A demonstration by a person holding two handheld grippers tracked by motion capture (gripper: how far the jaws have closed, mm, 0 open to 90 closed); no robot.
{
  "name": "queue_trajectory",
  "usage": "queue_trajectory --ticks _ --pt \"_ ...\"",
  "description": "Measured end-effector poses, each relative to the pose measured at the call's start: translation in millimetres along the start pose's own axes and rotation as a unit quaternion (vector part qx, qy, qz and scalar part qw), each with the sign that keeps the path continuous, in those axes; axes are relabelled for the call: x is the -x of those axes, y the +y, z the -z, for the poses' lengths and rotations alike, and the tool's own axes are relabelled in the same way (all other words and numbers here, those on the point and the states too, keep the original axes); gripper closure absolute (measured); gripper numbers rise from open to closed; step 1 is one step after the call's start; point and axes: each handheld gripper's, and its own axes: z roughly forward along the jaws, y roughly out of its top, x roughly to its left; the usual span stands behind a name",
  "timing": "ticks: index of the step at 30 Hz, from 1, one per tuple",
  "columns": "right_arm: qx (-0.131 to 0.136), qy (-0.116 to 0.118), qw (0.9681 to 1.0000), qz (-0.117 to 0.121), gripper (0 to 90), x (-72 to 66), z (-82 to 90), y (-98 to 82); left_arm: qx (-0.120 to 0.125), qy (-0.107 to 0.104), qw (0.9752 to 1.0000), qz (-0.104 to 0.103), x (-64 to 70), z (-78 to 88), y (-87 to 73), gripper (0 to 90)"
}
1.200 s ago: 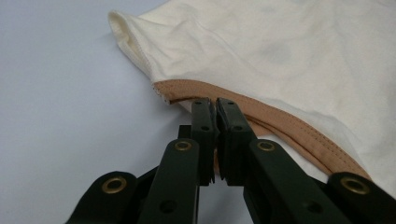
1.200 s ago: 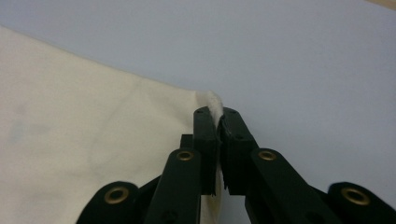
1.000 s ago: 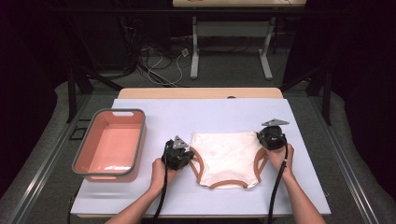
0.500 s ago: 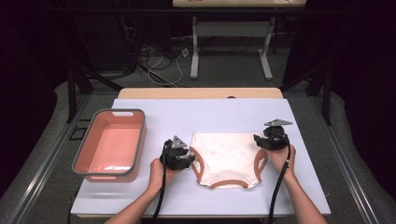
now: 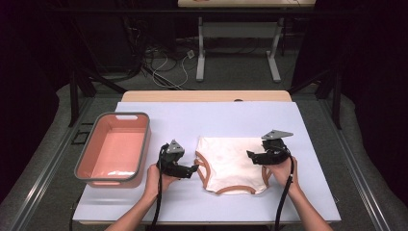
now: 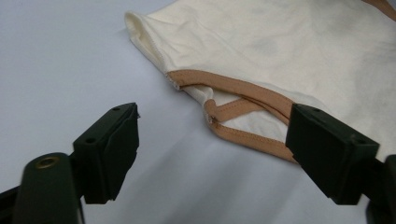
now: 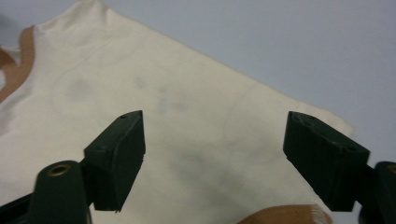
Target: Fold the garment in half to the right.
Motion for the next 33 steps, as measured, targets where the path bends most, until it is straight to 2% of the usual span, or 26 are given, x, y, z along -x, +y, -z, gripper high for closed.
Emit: queue_trajectory --ticks 3,5,8,10,17,20,21,22,29,32,33 --pt "0.001 0.016 0.9998 0.012 15.9 -10.3 2.2 -0.3 -0.002 0.003 1.0 -0.007 1.3 2.4 0.7 12.8" --pt "-0.003 0.023 0.9995 0.022 16.0 -16.8 4.1 -0.1 -0.002 0.009 0.9999 -0.009 2.7 2.0 1.0 5.0" --pt "-0.003 0.038 0.9989 0.029 15.3 -26.6 5.4 0.0 0.0 0.012 0.9999 -0.01 4.0 3.2 1.1 0.3" --pt "0.0 0.045 0.9984 0.035 14.4 -33.3 5.0 -0.1 -0.001 0.012 0.9999 -0.012 4.3 3.8 1.5 0.3" --pt "-0.017 0.077 0.9954 0.055 9.7 -55.4 5.2 1.3 0.001 0.011 0.9998 -0.014 2.4 3.9 0.7 0.1" --pt "-0.015 0.083 0.9944 0.063 9.0 -65.5 4.7 1.8 0.002 0.013 0.9998 -0.015 1.1 4.8 0.6 0.1" --pt "-0.005 0.09 0.9936 0.068 8.6 -68.7 2.8 1.5 0.002 0.012 0.9998 -0.013 0.7 5.1 0.6 0.1" --pt "-0.017 0.092 0.993 0.073 8.1 -72.1 3.4 2.3 0.005 0.012 0.9998 -0.013 0.6 5.0 0.3 0.1" --pt "-0.029 0.111 0.9881 0.102 8.8 -95.4 0.7 2.8 0.005 0.014 0.9998 -0.016 -0.7 7.2 0.5 0.1" --pt "-0.026 0.114 0.9867 0.113 10.1 -104.0 -1.7 2.3 0.01 0.014 0.9998 -0.014 -1.2 7.2 0.2 0.1" --pt "-0.033 0.117 0.9857 0.116 10.8 -106.2 -1.4 2.8 0.009 0.018 0.9997 -0.017 -1.6 7.8 0.3 0.1"
